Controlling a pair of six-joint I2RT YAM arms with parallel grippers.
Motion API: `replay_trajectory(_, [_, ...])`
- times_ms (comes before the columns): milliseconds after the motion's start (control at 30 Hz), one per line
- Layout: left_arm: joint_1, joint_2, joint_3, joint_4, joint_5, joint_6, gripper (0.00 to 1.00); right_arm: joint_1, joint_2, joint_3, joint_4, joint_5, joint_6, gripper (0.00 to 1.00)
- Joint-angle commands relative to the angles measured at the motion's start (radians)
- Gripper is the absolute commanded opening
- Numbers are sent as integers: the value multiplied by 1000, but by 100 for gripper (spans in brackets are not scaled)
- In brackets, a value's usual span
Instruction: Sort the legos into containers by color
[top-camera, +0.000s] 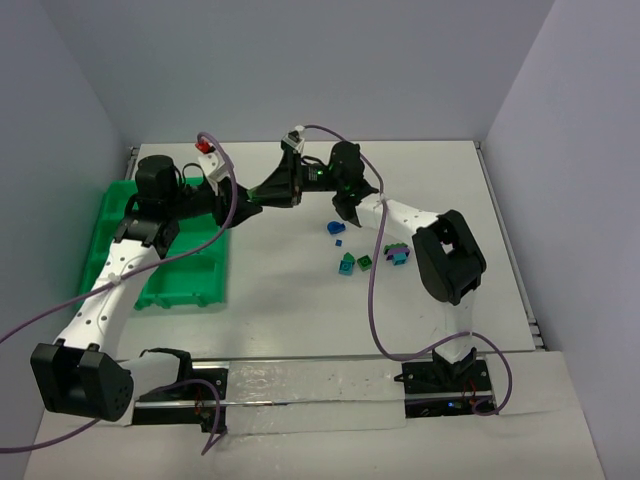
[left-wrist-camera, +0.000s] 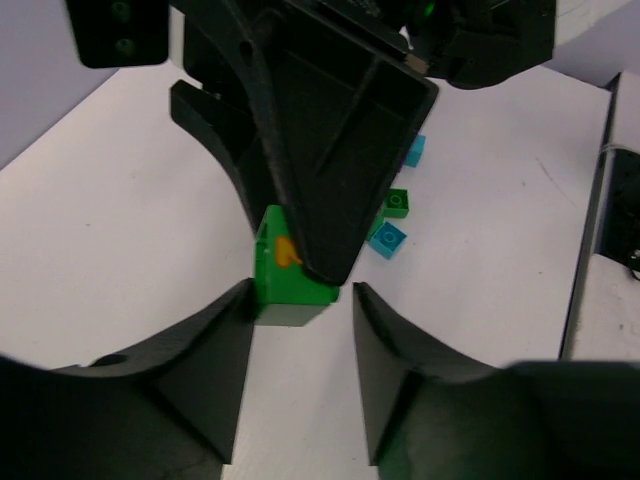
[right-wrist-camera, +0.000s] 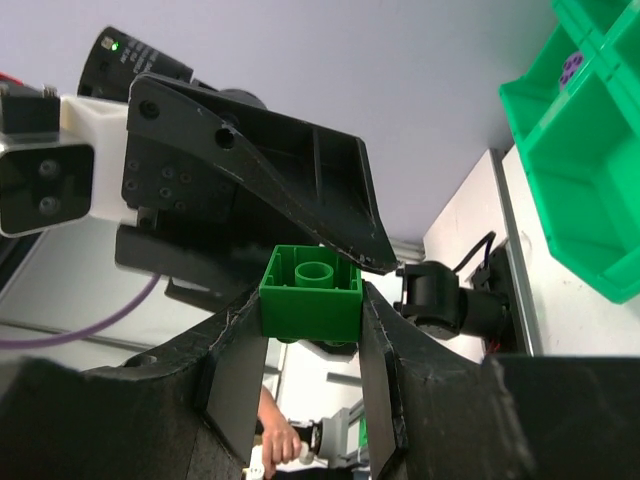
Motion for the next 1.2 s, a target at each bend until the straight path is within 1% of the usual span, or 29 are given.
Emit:
replay_trajectory(0, [-7, 4, 49, 37, -18, 11, 48, 12, -4, -7, 55, -17, 7, 0])
replay_trajectory(33, [-7, 5, 50, 47, -23, 6, 43, 12, -3, -7, 55, -18, 7, 0])
replay_trajectory(167, [-7, 11, 54, 60, -37, -9, 31, 15, 2, -6, 56, -21, 10, 0])
replay_trajectory(233, [-7, 14, 57, 63, -46, -19, 22, 15, 2, -4, 55, -24, 10, 0])
replay_trajectory(333, [-7, 14, 59, 66, -52, -33, 4, 15, 4, -6, 56, -24, 10, 0])
replay_trajectory(400, [-7, 12, 60, 65, -50, -44, 0, 16, 7, -6, 55, -27, 12, 3])
replay_trajectory(433, [-7, 12, 60, 63, -49, -47, 0, 17, 8, -6, 55, -27, 12, 10])
replay_trajectory(500, [-6, 9, 62, 43, -40, -47, 0, 13, 12, -6, 52, -28, 11, 42])
replay_trajectory(533, [-6, 7, 62, 32, -38, -45, 0, 10, 12, -7, 49, -28, 10, 55])
replay_trajectory(667, [6, -15, 52, -8, -36, -36, 0, -15, 11, -13, 1, -19, -16, 86])
replay_trajectory(733, [26, -26, 40, -8, -36, -47, 0, -35, 10, -19, -13, -18, -24, 96])
replay_trajectory(767, [50, -34, 28, -10, -34, -61, 0, -46, 8, -25, -22, -14, -35, 100])
replay_trajectory(833, [74, -32, 17, -11, -49, -71, 0, -63, 5, -32, -41, -11, -49, 100])
replay_trajectory(933, [121, 16, 43, -69, -133, -58, 0, -115, -12, -47, -93, -3, -119, 100])
replay_trajectory(1033, [173, 165, 155, -191, -294, -34, 0, -189, -50, -54, -203, 15, -251, 100])
replay_trajectory(1133, [195, 420, 325, -329, -531, -9, 0, -265, -101, -46, -378, 42, -403, 100])
replay_trajectory(1167, [212, 461, 366, -343, -588, -4, 0, -283, -123, -45, -433, 52, -458, 100])
